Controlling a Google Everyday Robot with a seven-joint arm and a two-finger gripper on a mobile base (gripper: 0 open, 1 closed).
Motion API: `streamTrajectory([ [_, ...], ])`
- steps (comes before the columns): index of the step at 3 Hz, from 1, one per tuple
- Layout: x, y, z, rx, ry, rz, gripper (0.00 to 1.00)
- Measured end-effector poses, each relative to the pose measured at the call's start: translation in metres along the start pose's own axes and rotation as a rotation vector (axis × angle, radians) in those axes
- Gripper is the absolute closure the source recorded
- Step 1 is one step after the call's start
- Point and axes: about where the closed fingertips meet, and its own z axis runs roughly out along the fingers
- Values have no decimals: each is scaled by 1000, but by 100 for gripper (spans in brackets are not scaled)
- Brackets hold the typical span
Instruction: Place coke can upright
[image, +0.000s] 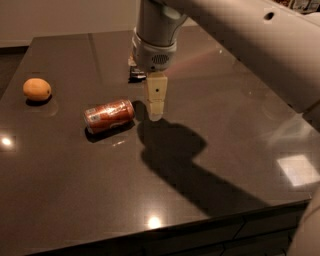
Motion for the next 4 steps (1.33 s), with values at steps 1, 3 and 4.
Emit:
streamTrajectory([
  [1,-17,-7,18,-24,22,-65,0],
  [3,-39,-7,56,-108,75,-147,0],
  [4,-45,-7,69,-137,94,-163,16],
])
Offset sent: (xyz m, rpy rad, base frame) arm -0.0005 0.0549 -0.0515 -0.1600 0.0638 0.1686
